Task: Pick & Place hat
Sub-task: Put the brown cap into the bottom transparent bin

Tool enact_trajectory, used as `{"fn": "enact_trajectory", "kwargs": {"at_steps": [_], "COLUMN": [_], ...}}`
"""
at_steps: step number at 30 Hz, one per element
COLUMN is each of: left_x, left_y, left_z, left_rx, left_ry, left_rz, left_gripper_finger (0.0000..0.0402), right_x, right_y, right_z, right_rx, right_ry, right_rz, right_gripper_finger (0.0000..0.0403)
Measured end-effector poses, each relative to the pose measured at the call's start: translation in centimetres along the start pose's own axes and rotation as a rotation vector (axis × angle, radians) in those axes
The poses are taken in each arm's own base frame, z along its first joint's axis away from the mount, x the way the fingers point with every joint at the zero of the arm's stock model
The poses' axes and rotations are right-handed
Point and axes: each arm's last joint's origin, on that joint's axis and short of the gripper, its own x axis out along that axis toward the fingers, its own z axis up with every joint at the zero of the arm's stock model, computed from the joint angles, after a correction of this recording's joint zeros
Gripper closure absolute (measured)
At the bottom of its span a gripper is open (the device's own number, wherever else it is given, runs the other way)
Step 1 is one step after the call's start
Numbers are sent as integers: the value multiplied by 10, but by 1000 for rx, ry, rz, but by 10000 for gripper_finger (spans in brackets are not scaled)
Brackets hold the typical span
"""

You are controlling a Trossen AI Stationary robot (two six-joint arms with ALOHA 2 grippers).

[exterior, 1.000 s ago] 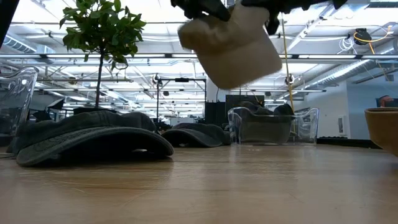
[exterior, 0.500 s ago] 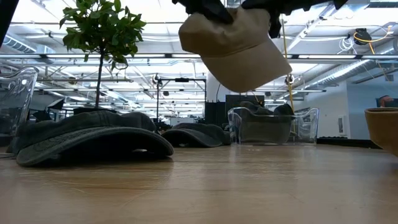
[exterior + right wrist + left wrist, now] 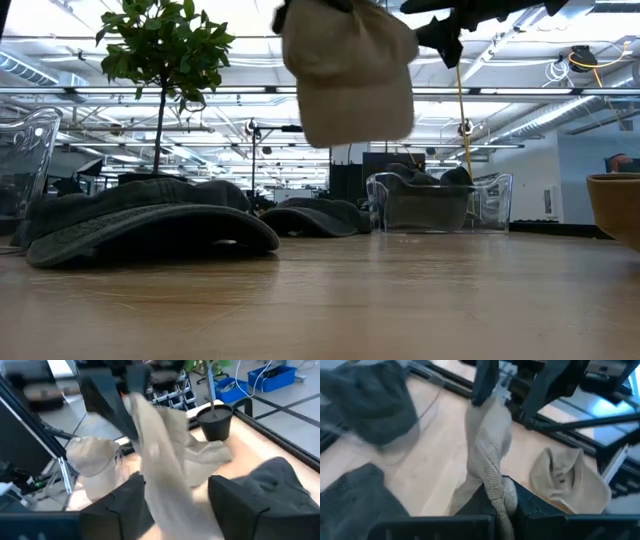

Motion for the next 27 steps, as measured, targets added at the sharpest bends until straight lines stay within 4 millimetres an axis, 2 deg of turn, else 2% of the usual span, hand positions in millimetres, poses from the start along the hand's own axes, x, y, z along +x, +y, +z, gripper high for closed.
{"fn": "enact_trajectory", "kwargs": {"at_steps": [5,12,20,27], "left_x": [-36,-80,-120,-138], "left_y": [-17,-49,-80,-108], "left_z": [-3,-14,-49,-78], "left_rx": [-142,-263,-380,-477], "left_ry": [-63,-157,-142,-116], "left_rz": [44,14,45,15], "left_gripper_finger": [389,389,389,389], "right_x": [-10,-11,-4,2], "right_y": [-2,-6,-19,-25], "right_z": [-1,-14,-47,-64], "right_rx": [-43,-54,15,100], "right_ry": [19,105,174,96], "right_rz": [-24,-51,-73,-52], "right_gripper_finger": [167,167,180,181]}}
